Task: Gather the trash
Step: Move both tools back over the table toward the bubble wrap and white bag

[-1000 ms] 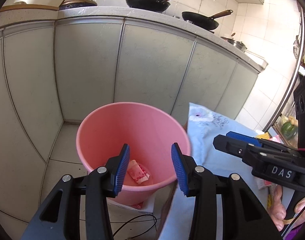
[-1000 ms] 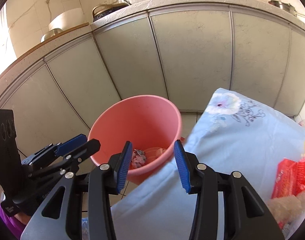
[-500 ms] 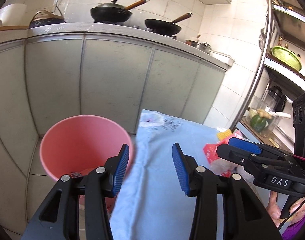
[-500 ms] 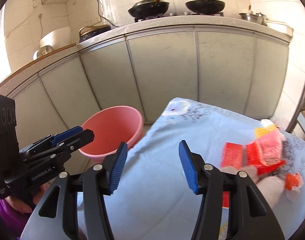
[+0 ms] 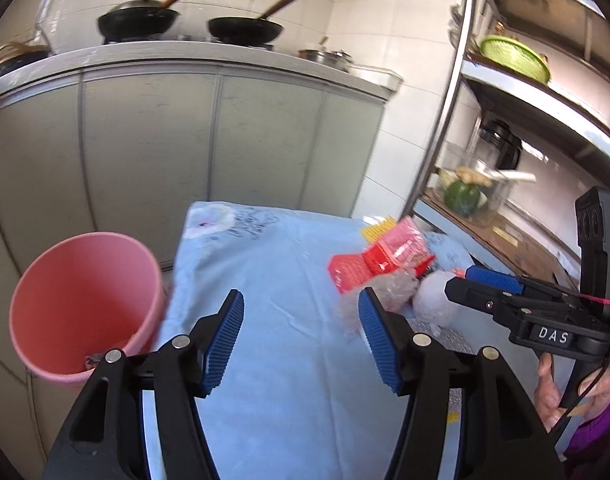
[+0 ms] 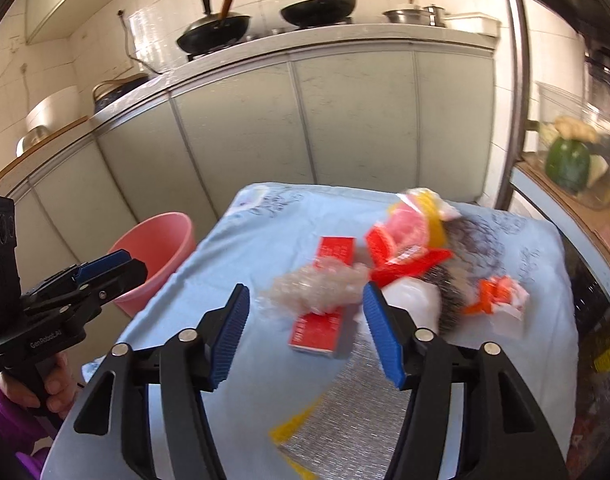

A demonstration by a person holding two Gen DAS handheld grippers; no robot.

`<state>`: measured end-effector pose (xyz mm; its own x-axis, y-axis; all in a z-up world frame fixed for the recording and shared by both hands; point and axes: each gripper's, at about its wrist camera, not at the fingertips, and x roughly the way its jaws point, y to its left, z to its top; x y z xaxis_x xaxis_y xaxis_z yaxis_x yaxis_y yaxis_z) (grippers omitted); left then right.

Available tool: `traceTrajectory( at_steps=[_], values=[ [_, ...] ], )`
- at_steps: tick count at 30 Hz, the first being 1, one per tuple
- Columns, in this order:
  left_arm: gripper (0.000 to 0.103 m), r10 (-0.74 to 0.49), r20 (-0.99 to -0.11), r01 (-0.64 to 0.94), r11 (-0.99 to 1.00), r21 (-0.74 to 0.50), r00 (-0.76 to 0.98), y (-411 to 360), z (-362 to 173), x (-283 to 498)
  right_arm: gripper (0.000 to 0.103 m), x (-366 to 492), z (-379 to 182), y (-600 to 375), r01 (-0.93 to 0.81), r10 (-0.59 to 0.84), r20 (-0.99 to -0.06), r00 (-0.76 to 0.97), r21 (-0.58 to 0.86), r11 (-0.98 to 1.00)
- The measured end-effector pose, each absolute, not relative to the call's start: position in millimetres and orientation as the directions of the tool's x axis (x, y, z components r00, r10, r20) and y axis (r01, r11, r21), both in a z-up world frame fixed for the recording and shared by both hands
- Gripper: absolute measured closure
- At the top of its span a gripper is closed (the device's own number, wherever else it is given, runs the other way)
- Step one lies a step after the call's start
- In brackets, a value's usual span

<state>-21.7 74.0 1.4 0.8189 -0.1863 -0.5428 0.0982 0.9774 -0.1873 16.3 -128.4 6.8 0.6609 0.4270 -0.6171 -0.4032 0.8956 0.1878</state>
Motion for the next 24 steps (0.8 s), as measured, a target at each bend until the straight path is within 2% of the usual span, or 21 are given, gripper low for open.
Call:
traceTrajectory(
  at_steps=[10,24],
  values=[
    [0.044,-0.286,-0.621,0.263,0.956,-0.131,0.729,18,-21,27,0.040,25,-13,-169,-0.319,0.384,-0.643,0.663,0.222,0.921],
    [0.044,-0.245,-0.682,0.291,0.956,-0.050,0.689,-9,-50,74,0.040,54,-31,-164,-0.316,0.370,-0.681,0.632,0.209,0.925]
  ],
)
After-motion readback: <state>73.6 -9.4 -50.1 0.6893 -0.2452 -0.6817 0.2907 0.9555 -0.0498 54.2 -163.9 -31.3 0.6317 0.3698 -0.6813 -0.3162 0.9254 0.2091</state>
